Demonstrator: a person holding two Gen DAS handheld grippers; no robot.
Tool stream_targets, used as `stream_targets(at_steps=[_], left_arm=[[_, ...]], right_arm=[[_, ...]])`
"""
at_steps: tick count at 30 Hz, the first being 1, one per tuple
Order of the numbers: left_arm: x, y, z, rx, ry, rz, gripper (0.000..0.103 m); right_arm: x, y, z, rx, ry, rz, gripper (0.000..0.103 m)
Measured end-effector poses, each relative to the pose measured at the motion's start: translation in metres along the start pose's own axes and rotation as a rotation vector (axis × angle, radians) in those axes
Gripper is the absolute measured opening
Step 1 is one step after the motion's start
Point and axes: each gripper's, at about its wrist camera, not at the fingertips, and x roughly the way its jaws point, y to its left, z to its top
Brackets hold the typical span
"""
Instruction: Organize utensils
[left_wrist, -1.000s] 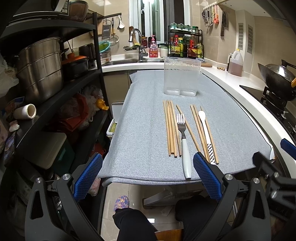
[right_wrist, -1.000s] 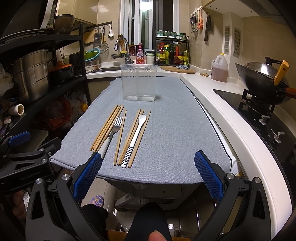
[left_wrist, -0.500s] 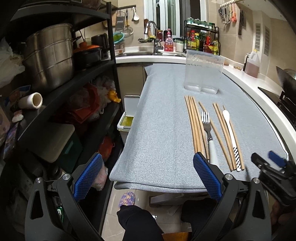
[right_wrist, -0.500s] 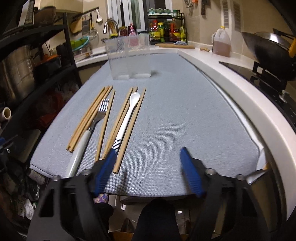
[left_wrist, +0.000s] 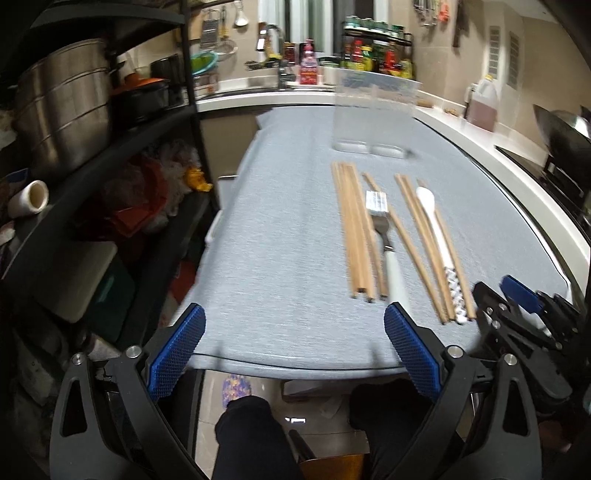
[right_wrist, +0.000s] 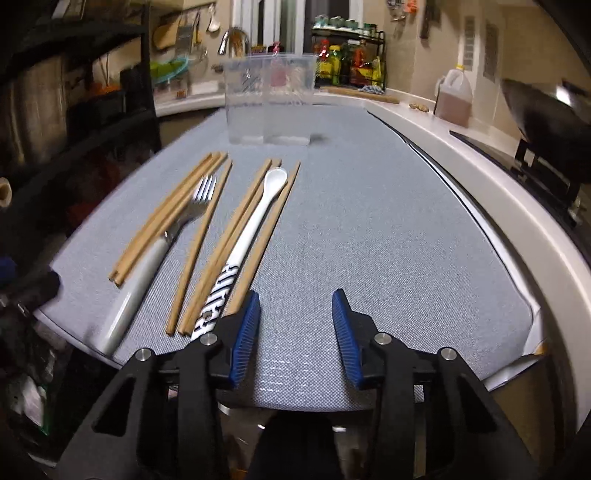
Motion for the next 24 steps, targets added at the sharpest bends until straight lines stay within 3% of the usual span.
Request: stream_targets(at_steps=[5,11,14,17,24], left_arm=[[0.011,-0.017,-0.006,0.03,-0.001,-0.038,0.091],[0.017,-0.022,-0.009,0.036,0.011,-0.042,0.091],[0.021,-0.023,-0.011,0.042,0.021,-0.039,0.091],[0.021,-0.023,-0.011,0.039,0.016,-0.045,0.091],[0.026,-0.026,-0.009,0.032,0.016,-0.089,0.091]], right_arm=[[-0.003,-0.009,0.002,0.066,-0.017,0.074,0.043],[0.004,0.003,0.005,0.033,-0.007,0.103,0.044],[0.005,0.011,0.005,-0.016,-0.005,0.072,0.047],[0.003,0.012,0.005,-0.073,-0.023,-0.017,0.048],[0.0,-0.016,-0.004,-0.032,-0.077,-0.04,0.051]])
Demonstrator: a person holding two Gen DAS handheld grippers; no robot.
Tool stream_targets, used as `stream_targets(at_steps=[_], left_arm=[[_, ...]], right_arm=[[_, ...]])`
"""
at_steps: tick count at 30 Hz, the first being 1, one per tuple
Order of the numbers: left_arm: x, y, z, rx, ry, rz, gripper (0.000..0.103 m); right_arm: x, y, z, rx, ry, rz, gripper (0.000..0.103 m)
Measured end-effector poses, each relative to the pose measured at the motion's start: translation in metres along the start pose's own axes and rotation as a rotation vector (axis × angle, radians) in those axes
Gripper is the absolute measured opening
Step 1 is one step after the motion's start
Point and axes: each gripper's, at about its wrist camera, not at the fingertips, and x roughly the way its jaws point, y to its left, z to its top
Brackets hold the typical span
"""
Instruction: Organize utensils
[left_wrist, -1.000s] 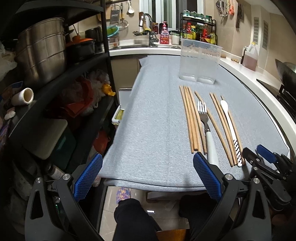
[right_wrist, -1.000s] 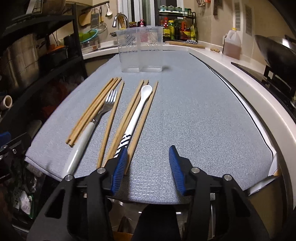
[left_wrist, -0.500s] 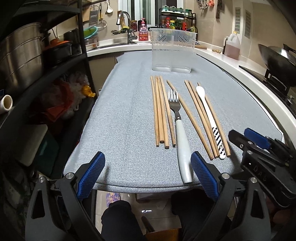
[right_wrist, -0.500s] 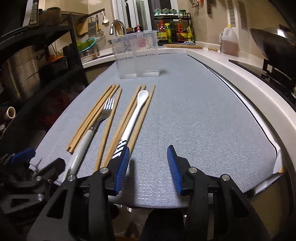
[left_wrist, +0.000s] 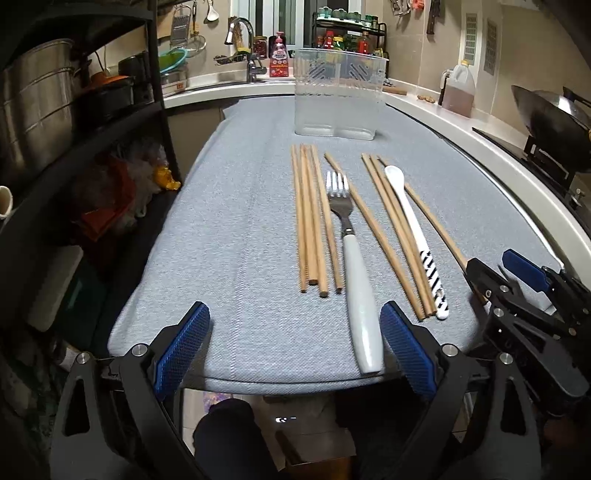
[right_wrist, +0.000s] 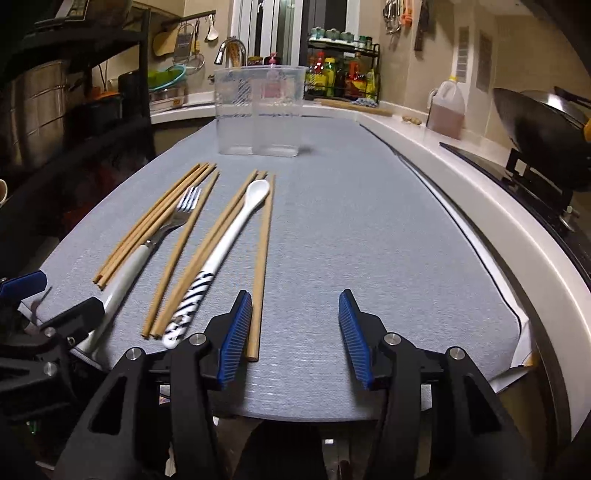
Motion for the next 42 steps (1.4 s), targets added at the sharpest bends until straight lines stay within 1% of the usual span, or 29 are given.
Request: stream_targets(at_steps=[1,2,3,4,5,6,7,8,9,10,11,12,13,14,16,19,25,27,31,36,42], left_arm=[[0.0,-0.001,0.0,-0.003,-0.003,-0.015,0.091],[0.001,-0.002,-0.001,-0.004,-0.006,-0.028,0.09],[0.002,-0.004,-0.002,-0.006,-0.007,-0.045,0.086],[0.005,-0.005,-0.003,-0.006,-0.005,-0.051,0.083],[0.006,-0.007,-0.004,-0.003,-0.016,-0.043,0.079],[0.007,-0.008,-0.005,0.002,-0.03,-0.039,0.072],[0.007,-0.01,-0.006,0.008,-0.041,-0.04,0.068],[0.007,-0.011,-0.006,0.013,-0.05,-0.052,0.055],[0.005,-0.011,-0.006,0.015,-0.056,-0.062,0.04],[0.005,-0.012,-0.006,0.014,-0.058,-0.079,0.032],[0.004,-0.012,-0.006,0.011,-0.055,-0.101,0.017],[0.004,-0.011,-0.006,0.008,-0.051,-0.109,0.018],[0.004,-0.011,-0.005,0.001,-0.049,-0.112,0.018],[0.002,-0.01,-0.004,-0.002,-0.052,-0.115,0.018],[-0.003,-0.01,-0.003,0.004,-0.066,-0.11,0.018],[-0.017,-0.01,0.002,0.03,-0.107,-0.092,0.018],[-0.045,-0.014,0.019,0.068,-0.191,-0.084,0.017],[-0.053,-0.013,0.029,0.07,-0.213,-0.099,0.017],[-0.066,-0.01,0.053,0.064,-0.253,-0.158,0.017],[-0.072,-0.006,0.088,0.047,-0.278,-0.206,0.017],[-0.071,-0.005,0.117,0.037,-0.287,-0.238,0.017]], right_arm=[[0.0,-0.003,-0.002,0.008,-0.005,0.009,0.052],[0.002,-0.006,-0.004,0.017,0.005,0.016,0.055],[0.001,-0.009,-0.006,0.037,-0.011,0.019,0.058],[0.002,-0.011,-0.008,0.056,-0.022,0.028,0.058],[0.004,-0.011,-0.008,0.059,-0.035,0.033,0.059],[0.005,-0.01,-0.008,0.053,-0.046,0.031,0.057],[0.006,-0.009,-0.009,0.051,-0.055,0.044,0.055],[0.005,-0.008,-0.009,0.052,-0.061,0.062,0.045],[0.004,-0.005,-0.009,0.045,-0.07,0.077,0.032],[0.003,-0.003,-0.01,0.036,-0.074,0.09,0.026],[0.002,-0.001,-0.01,0.028,-0.073,0.108,0.015],[0.002,0.001,-0.01,0.016,-0.066,0.116,0.008],[0.001,0.003,-0.008,0.001,-0.055,0.117,0.006],[0.001,0.004,-0.006,-0.01,-0.037,0.117,0.006],[-0.001,0.0,-0.002,0.017,-0.013,0.126,0.006],[-0.013,-0.005,0.004,0.019,-0.04,0.103,0.006],[-0.04,-0.012,0.028,-0.003,-0.117,0.07,0.006],[-0.047,-0.014,0.037,-0.008,-0.136,0.072,0.006],[-0.059,-0.015,0.058,-0.007,-0.176,0.078,0.006],[-0.063,-0.017,0.085,0.011,-0.212,0.091,0.006],[-0.053,-0.021,0.116,0.05,-0.209,0.115,0.006]])
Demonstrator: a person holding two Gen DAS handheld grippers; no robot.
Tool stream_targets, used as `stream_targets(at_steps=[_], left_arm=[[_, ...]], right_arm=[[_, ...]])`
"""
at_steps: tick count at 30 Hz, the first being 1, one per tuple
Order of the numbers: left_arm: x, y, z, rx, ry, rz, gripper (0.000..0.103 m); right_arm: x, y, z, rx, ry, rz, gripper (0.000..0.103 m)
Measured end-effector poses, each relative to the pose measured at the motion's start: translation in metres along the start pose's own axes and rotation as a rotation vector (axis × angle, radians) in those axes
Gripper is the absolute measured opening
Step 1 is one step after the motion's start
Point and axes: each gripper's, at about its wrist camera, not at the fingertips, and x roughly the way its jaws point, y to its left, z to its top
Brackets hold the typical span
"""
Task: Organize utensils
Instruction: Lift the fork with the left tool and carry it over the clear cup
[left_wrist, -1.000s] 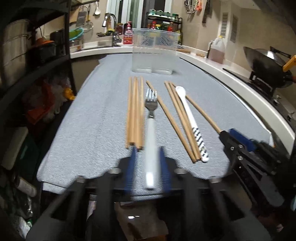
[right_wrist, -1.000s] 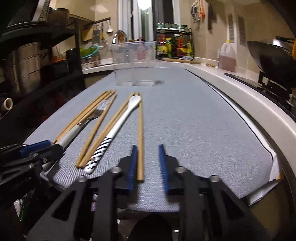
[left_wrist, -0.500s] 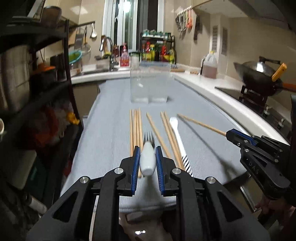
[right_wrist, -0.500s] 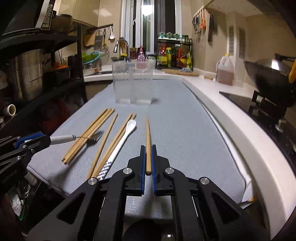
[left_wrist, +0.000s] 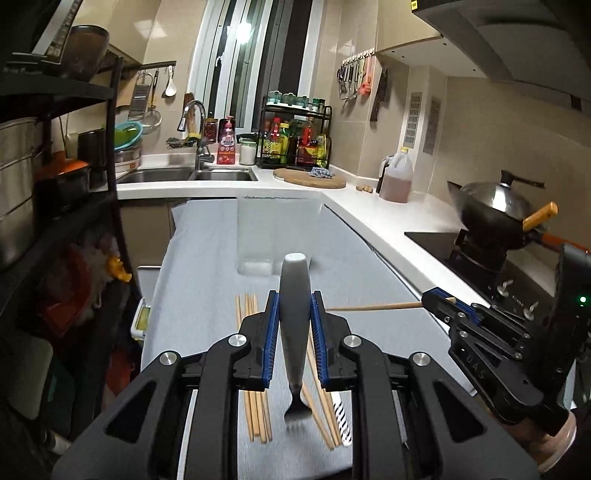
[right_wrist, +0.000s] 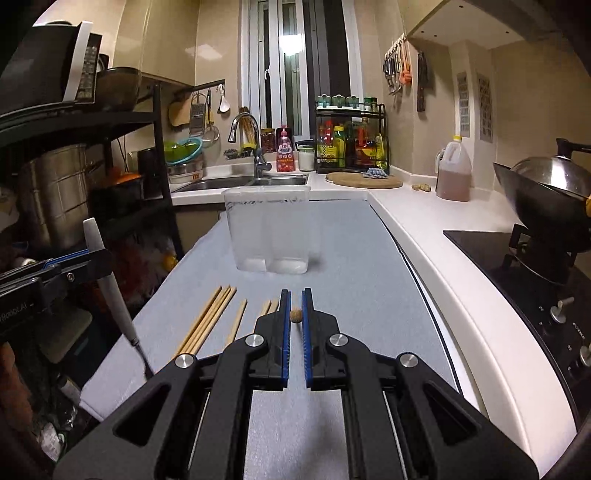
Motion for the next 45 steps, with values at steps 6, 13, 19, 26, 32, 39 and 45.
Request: stream_targets(at_steps=[6,13,19,26,32,39,45], left_arm=[[0.01,0.004,0.028,-0.01,0.008,-0.023,0.017],[0.026,0.013,0.059,-0.016,0.037,-0.025,0.017],[0.044,0.024,0.083,-0.012,0.07,-0.014,0.017],[0.057,0.03,0.123,0.017,0.082,-0.038,0.017],[0.064,0.033,0.163,0.048,0.037,-0.025,0.017],[0.073,0.03,0.204,0.089,-0.031,0.005,0.017],[0.093,0.03,0.228,0.088,-0.054,0.01,0.017]], right_arm=[[0.008,-0.003,0.023,0.009,-0.017,0.01,0.006],[0.016,-0.008,0.052,-0.002,-0.044,0.012,0.006],[0.024,-0.02,0.078,0.032,-0.048,0.031,0.006],[0.043,-0.024,0.117,0.044,-0.022,0.069,0.006],[0.05,-0.019,0.157,0.011,-0.055,0.08,0.006],[0.055,-0.011,0.205,-0.016,-0.086,0.123,0.006],[0.065,0.003,0.235,-0.064,-0.146,0.121,0.006]])
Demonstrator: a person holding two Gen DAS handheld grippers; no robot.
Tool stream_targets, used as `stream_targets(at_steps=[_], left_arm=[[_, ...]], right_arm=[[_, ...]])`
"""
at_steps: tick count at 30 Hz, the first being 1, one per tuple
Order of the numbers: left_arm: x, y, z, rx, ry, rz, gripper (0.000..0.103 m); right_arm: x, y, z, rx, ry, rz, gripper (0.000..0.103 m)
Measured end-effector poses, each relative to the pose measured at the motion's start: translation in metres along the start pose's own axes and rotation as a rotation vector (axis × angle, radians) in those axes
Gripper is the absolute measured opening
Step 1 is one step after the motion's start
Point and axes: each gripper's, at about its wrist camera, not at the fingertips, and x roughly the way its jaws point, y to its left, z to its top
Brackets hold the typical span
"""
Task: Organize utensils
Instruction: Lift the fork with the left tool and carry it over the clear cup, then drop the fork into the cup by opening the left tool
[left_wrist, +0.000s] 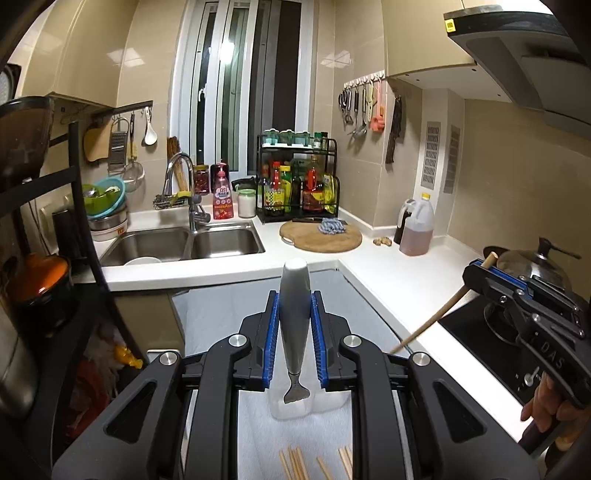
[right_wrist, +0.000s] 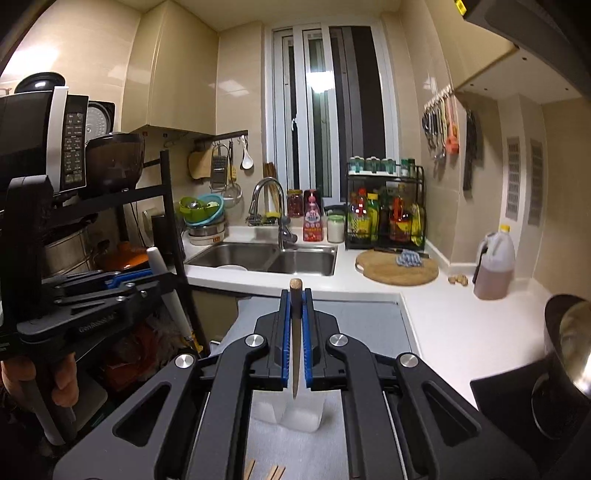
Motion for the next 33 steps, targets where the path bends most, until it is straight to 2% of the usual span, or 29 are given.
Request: stream_targets(at_steps=[9,11,21,29,30,31,32,33], left_arm=[[0.03,0.0,0.008,-0.002,0.003,-0.011,0.017],[0.037,0.002,0.008,-0.009,0.009,-0.011,0.017],[0.088,0.011,-0.016,-0.036,0.08,-0.008,0.017],[0.117,0.016,-0.044,-0.049,0.171,-0.008,0.017],[0.12,0.018,-0.047,-0.054,0.19,-0.01,0.022],[0.119,0.019,-0.049,-0.064,0.19,-0.001,0.031],[0.118,0.02,-0.049,-0.07,0.182,0.011,0.062],[0.112,0.022,-0.049,-0.079,0.156,0.043,0.083]], right_arm=[[0.018,-0.001,0.025,0.004,-0.031,0.025,0.006],[0.023,0.001,0.026,-0.021,-0.045,0.007,0.006],[0.071,-0.003,-0.003,-0.02,0.037,-0.025,0.006],[0.094,-0.012,-0.035,0.008,0.123,-0.031,0.006],[0.097,-0.012,-0.039,0.01,0.134,-0.03,0.007],[0.099,-0.012,-0.043,0.009,0.146,-0.027,0.008],[0.1,-0.011,-0.046,0.005,0.156,-0.023,0.012],[0.1,-0.01,-0.05,-0.002,0.164,-0.022,0.022]])
